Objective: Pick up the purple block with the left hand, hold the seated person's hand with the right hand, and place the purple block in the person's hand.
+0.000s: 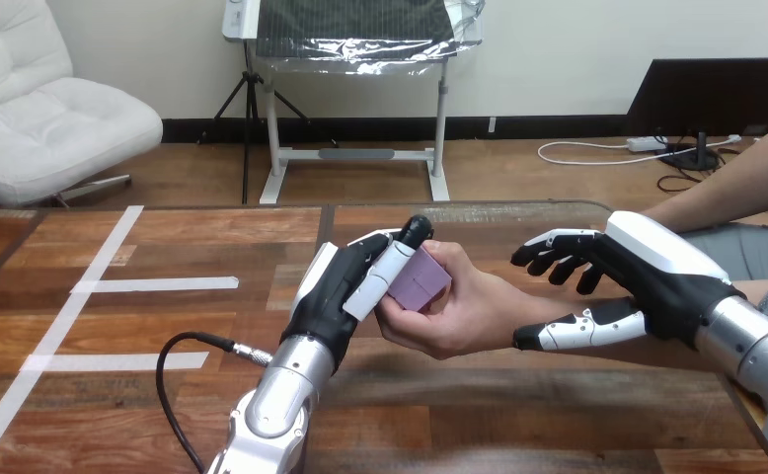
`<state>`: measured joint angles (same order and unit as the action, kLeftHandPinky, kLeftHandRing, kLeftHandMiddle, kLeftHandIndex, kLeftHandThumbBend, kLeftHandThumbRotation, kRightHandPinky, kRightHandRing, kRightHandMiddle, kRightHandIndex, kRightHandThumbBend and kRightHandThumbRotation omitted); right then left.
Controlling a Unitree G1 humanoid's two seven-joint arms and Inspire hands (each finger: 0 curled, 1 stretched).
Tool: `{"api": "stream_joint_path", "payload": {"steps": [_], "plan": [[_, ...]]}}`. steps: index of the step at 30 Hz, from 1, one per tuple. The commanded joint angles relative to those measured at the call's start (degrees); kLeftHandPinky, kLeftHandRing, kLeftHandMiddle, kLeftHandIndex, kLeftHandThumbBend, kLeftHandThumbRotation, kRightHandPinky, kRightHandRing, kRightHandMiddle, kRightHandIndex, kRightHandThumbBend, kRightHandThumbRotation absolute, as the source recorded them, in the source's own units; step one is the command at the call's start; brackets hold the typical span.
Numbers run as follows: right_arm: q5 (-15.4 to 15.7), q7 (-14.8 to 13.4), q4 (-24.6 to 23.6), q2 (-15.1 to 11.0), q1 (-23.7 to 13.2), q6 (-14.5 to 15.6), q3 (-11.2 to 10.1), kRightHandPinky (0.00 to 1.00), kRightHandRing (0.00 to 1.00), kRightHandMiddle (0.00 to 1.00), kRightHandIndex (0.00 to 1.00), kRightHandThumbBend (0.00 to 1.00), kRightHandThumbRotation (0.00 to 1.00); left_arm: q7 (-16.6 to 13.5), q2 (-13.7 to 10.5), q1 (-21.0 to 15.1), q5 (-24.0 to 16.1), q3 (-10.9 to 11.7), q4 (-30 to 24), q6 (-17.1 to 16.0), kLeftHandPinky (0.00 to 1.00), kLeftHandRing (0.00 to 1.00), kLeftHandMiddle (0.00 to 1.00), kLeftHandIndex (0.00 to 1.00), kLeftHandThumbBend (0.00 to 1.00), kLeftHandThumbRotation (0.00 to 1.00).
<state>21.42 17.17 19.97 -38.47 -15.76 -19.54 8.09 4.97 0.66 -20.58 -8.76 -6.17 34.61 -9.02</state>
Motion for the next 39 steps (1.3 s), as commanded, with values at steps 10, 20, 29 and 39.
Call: {"api": "stream_joint_path", "payload": {"steps": [10,20,29,39], "plan": [[-4.33,0.15,2.03,1.84,2.56,-1.17,-1.14,0.63,0.78,0.82,0.85,0.87,0.73,-0.96,0.04,0.83,-0.26,-0.57,-5.21,-2.59,0.77,0.82,0.80,0.75,0.91,1.00],[-9.68,-0.09,2.52,3.53,3.48,-2.62,-2.97,0.70,0.85,0.88,0.89,0.89,0.86,-1.82,-0.03,3.69,-0.49,-0.93,-8.46,-3.88,0.87,0.88,0.84,0.80,0.83,1.00],[-14.61,-0.57,1.76,6.06,4.64,-5.03,-5.20,0.76,0.87,0.90,0.90,0.89,0.98,-2.41,0.05,6.72,0.02,-0.69,-13.31,-4.18,0.87,0.87,0.86,0.81,0.78,1.00],[-22.59,1.31,1.05,9.85,5.66,-8.46,-7.70,0.84,0.90,0.90,0.90,0.92,1.00,-3.42,0.92,10.96,1.43,0.12,-21.74,-2.05,0.89,0.90,0.87,0.83,0.83,1.00]]}}
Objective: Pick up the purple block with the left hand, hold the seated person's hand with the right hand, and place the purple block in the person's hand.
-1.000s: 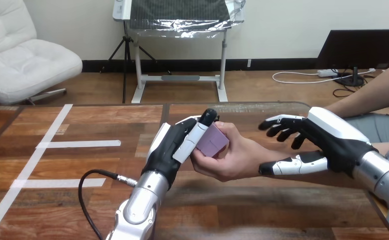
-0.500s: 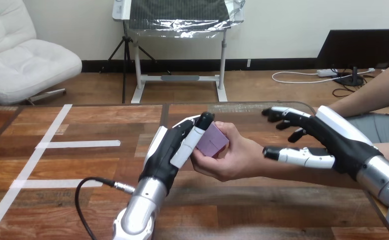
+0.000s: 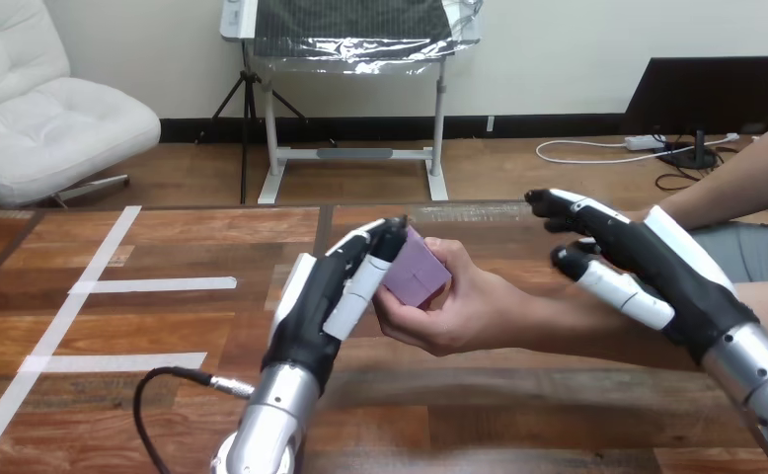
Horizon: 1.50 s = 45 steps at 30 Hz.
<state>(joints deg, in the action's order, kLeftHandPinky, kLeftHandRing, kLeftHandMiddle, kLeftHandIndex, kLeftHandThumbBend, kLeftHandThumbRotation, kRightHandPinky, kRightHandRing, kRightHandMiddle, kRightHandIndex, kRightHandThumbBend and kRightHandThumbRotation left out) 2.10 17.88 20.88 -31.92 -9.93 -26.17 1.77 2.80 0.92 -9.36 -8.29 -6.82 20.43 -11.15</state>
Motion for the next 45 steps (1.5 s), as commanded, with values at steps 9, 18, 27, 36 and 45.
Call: {"api": "stream_joint_path", "payload": {"steps": [9,18,27,36,45], "plan": [[-7.70,1.38,-3.48,5.94,1.53,-2.00,-2.66,0.87,0.92,0.91,0.89,0.96,1.00,-2.05,1.06,3.11,2.18,1.18,-14.23,0.49,0.91,0.91,0.89,0.86,0.86,1.00],[-10.55,1.51,-9.41,8.29,4.40,-1.20,-3.31,0.88,0.92,0.92,0.90,1.00,1.00,-4.04,2.58,7.40,3.52,2.27,-21.48,0.40,0.92,0.88,0.87,0.83,0.84,1.00],[-15.79,2.80,-15.92,11.24,7.79,-0.79,-3.24,0.88,0.92,0.92,0.90,1.00,1.00,-5.37,3.14,13.10,5.73,2.22,-28.91,-2.43,0.89,0.85,0.85,0.81,0.80,1.00],[-18.19,2.64,-23.15,13.69,12.01,0.03,-2.73,0.91,0.93,0.93,0.90,0.99,1.00,-5.72,2.39,18.18,6.56,1.86,-35.15,-6.55,0.86,0.83,0.83,0.80,0.79,1.00],[-18.55,2.70,-26.32,16.57,14.90,-2.26,-2.70,0.90,0.91,0.91,0.88,0.96,1.00,-3.66,-0.93,23.16,5.89,2.91,-40.83,-8.87,0.78,0.80,0.81,0.78,0.79,1.00]]}}
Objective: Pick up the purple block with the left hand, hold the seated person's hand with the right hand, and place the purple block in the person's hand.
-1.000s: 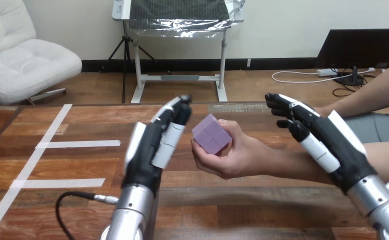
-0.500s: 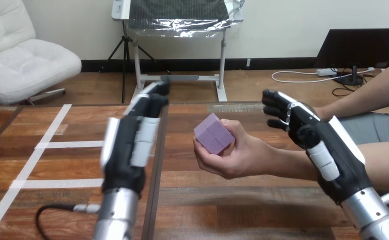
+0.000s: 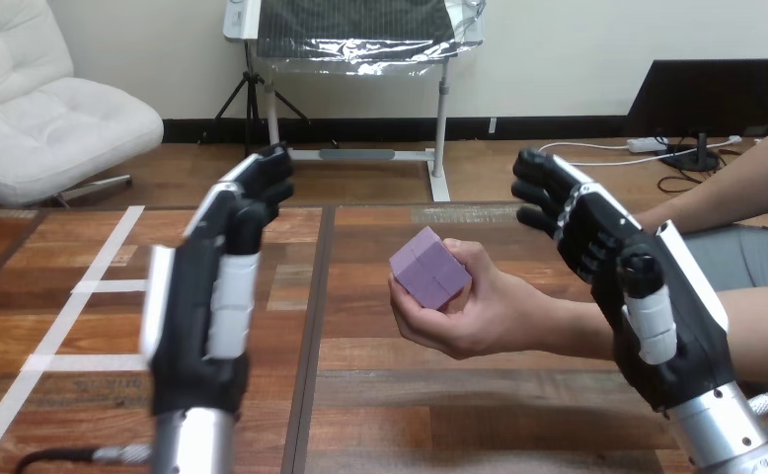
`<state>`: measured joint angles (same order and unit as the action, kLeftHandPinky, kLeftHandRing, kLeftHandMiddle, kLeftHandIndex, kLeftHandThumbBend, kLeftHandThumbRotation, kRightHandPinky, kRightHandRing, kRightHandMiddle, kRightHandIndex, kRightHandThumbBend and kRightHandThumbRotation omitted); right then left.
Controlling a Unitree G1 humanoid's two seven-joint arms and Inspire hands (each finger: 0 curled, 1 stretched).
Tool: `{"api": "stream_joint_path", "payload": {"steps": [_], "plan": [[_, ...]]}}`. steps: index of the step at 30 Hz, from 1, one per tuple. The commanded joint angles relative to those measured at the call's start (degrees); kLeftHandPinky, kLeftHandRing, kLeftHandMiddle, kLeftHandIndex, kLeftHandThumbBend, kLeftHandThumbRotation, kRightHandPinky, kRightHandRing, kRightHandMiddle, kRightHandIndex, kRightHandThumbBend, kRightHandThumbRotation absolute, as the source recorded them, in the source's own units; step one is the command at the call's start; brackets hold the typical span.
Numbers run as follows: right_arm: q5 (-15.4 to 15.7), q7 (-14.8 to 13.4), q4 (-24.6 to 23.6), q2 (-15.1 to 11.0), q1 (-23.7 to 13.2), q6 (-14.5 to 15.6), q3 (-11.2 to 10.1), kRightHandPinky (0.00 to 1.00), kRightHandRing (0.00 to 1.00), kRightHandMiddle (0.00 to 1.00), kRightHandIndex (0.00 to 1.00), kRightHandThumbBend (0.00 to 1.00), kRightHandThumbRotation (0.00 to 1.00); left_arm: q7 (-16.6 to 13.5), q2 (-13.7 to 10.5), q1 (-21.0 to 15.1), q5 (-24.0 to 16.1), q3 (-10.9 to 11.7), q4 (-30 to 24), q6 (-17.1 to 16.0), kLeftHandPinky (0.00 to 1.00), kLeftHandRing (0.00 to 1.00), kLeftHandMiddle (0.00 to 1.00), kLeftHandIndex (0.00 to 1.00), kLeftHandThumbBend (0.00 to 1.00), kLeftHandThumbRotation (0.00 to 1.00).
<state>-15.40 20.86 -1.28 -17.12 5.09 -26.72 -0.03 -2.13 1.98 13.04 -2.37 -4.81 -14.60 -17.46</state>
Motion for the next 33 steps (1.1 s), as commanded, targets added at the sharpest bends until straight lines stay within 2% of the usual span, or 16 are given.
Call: {"api": "stream_joint_path", "payload": {"steps": [1,8,14,19,33], "plan": [[-1.21,-0.15,-4.35,2.01,0.08,-1.83,-0.91,0.90,0.91,0.91,0.88,0.96,1.00,1.68,-2.37,1.22,0.19,1.12,-6.28,-2.73,0.77,0.80,0.81,0.78,0.80,1.00],[-1.37,0.02,-6.80,3.12,1.90,-1.72,-1.08,0.88,0.90,0.90,0.88,0.97,1.00,2.80,-3.30,4.46,1.50,2.53,-9.83,-2.79,0.75,0.79,0.81,0.77,0.81,1.00],[-2.05,0.77,-8.21,3.42,3.03,-2.35,-1.19,0.87,0.89,0.90,0.88,0.98,1.00,1.85,-3.29,6.48,2.22,3.64,-11.01,-2.32,0.71,0.78,0.80,0.76,0.79,1.00],[-2.16,0.72,-9.08,4.15,3.64,-2.99,-1.48,0.86,0.89,0.89,0.87,0.98,1.00,0.74,-3.09,7.84,2.63,4.58,-10.78,-1.19,0.70,0.79,0.80,0.76,0.75,1.00],[-4.39,1.04,-11.55,4.99,4.24,-2.55,-1.40,0.82,0.87,0.87,0.87,1.00,1.00,0.25,-4.23,9.36,3.68,5.25,-9.12,-3.60,0.68,0.80,0.81,0.78,0.70,1.00]]}}
